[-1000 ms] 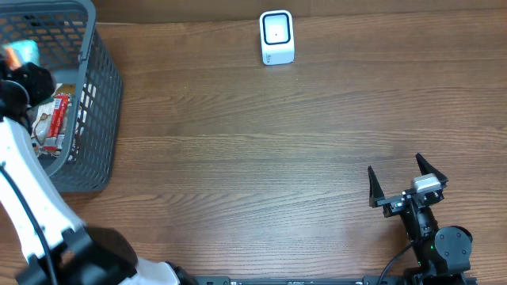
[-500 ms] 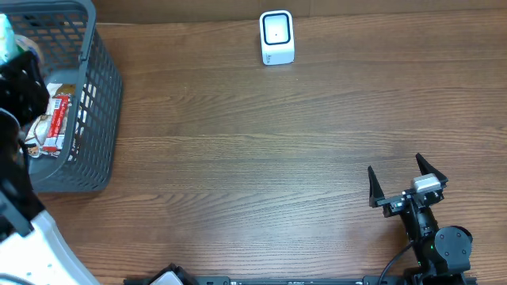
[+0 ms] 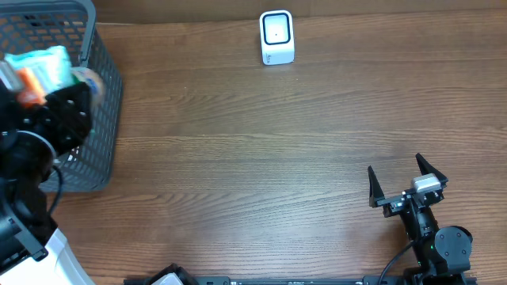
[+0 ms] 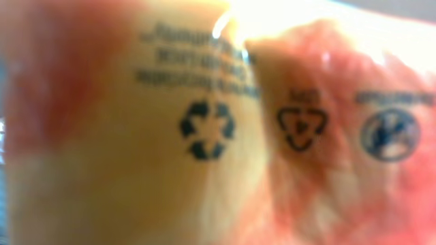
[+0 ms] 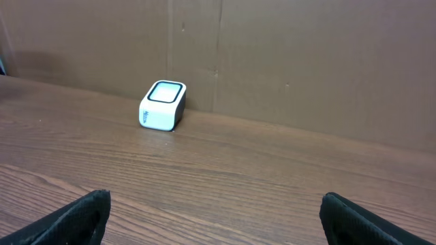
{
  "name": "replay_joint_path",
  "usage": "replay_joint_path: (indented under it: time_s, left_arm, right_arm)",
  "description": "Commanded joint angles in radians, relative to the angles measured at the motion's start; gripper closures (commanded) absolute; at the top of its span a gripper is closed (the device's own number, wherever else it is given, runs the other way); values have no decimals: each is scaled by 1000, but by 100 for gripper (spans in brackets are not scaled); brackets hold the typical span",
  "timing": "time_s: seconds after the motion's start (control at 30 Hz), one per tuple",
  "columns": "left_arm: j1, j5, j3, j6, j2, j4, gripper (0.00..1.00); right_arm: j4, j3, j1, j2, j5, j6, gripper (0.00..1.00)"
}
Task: Scan the item barcode
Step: 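Lift the snack pack out of the basket and carry it toward the table centre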
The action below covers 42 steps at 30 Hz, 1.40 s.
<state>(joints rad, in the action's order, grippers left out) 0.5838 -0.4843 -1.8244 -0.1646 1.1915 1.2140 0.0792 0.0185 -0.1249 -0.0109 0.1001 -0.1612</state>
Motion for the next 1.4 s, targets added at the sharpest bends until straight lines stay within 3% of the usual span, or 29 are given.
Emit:
replay_joint_path:
  time_s: [0.0, 0.33, 0.67, 1.03, 1.37]
  left_arm:
    - [-60, -60, -29, 32, -3, 26, 68]
    - [-299, -50, 1, 102, 3, 175, 70]
    - [-508, -29, 100, 105, 5, 188, 70]
    - [-688, -26, 332, 81, 6, 72, 71]
    - [-876, 135, 511, -48, 14, -79, 70]
  right_arm:
    - [-3, -10, 3, 7, -1, -4, 0]
    - [-3, -10, 3, 7, -1, -4, 0]
    - [-3, -10, 3, 7, -1, -4, 0]
    - [-2, -10, 3, 7, -1, -4, 0]
    - [-3, -10, 3, 7, -1, -4, 0]
